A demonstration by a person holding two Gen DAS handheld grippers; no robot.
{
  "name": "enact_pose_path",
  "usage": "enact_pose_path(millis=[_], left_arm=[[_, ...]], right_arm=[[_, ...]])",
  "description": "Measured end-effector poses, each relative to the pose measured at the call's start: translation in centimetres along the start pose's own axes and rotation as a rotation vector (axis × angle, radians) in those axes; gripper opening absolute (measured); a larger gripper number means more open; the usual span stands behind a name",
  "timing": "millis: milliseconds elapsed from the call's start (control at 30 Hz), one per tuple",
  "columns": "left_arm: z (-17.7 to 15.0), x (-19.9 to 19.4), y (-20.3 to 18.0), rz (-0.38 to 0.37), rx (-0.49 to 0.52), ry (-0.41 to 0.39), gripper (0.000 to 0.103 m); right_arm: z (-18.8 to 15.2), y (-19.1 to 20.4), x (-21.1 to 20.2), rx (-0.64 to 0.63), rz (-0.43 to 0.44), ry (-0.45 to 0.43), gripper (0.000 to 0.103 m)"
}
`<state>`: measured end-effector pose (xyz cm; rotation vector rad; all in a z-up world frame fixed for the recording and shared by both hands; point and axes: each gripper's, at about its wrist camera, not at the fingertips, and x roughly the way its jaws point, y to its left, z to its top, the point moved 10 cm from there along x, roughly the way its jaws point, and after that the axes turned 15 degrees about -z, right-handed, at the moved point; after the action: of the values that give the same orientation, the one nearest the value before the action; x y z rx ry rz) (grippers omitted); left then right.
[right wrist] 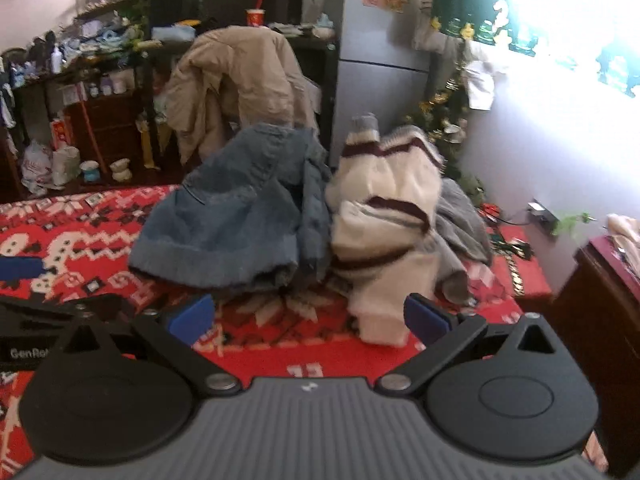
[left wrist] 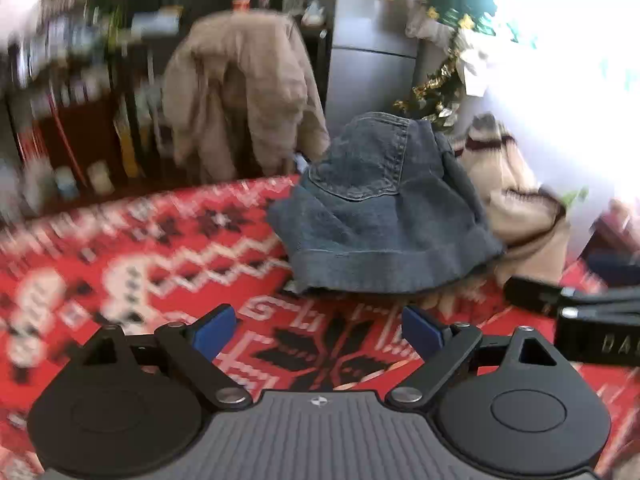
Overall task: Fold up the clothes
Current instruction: 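Reach both grippers to the denim shorts and close on its edge, then lift the denim shorts with both grippers and pull them off the pile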
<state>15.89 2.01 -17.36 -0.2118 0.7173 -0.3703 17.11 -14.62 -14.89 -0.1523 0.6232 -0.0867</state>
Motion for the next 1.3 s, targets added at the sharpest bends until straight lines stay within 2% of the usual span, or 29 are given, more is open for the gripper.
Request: enact_pose_path(millis=[67, 200, 400, 500, 600, 667, 767, 800, 833, 867, 1067, 1300], left_arm=[[0.3, 1.0, 1.0, -0.014, -0.059, 0.022, 0.089], [1.3, 2.7, 1.5, -0.083, -0.090, 0.017, 0.081], [2.7, 5.0, 2.4, -0.133, -0.161, 0.005, 0.081], [3.2, 6.3, 2.9, -0.140, -0.178, 0.008, 0.081], [3.3, 7.4, 3.3, -0.159, -0.183, 0.021, 0.066], [3.1, 8.2, 3.4, -0.186, -0.210, 0.040, 0.062], [2.8, 8.8, 3.5, -0.190, -0.230, 0.041, 0.040], [2.9, 8.8, 3.5, -0.180, -0.226, 0.036, 0.025], [2.9, 8.8, 3.4, -0.171, -0.220, 0.030, 0.017], [3.1, 8.5, 3.1, -0.171, -0.209, 0.017, 0.013], [4.2, 5.1, 1.4, -0.159, -0.144, -0.041, 0.011], [4.1, -1.4, 1.2, -0.157, -0.155, -0.091, 0.010]], right_arm=[[0.4, 0.2, 1.0, 0.014, 0.010, 0.003, 0.102], [1.2, 0.5, 3.1, 0.044, 0.026, 0.012, 0.102], [2.4, 1.0, 6.3, 0.084, 0.050, 0.027, 0.100], [2.7, 1.5, 8.1, 0.080, 0.045, 0.040, 0.093], [2.4, 2.1, 9.9, 0.086, 0.046, 0.071, 0.086], [2.1, 2.5, 11.0, 0.093, 0.048, 0.093, 0.081], [1.8, 3.0, 12.2, 0.101, 0.048, 0.113, 0.071], [1.8, 3.1, 12.2, 0.101, 0.046, 0.110, 0.066], [1.7, 3.2, 12.2, 0.101, 0.043, 0.107, 0.046], [1.7, 3.3, 12.2, 0.101, 0.041, 0.104, 0.033], [2.3, 3.9, 10.8, 0.106, 0.060, 0.084, 0.029], [3.1, 5.1, 4.9, 0.112, 0.143, 0.058, 0.028]])
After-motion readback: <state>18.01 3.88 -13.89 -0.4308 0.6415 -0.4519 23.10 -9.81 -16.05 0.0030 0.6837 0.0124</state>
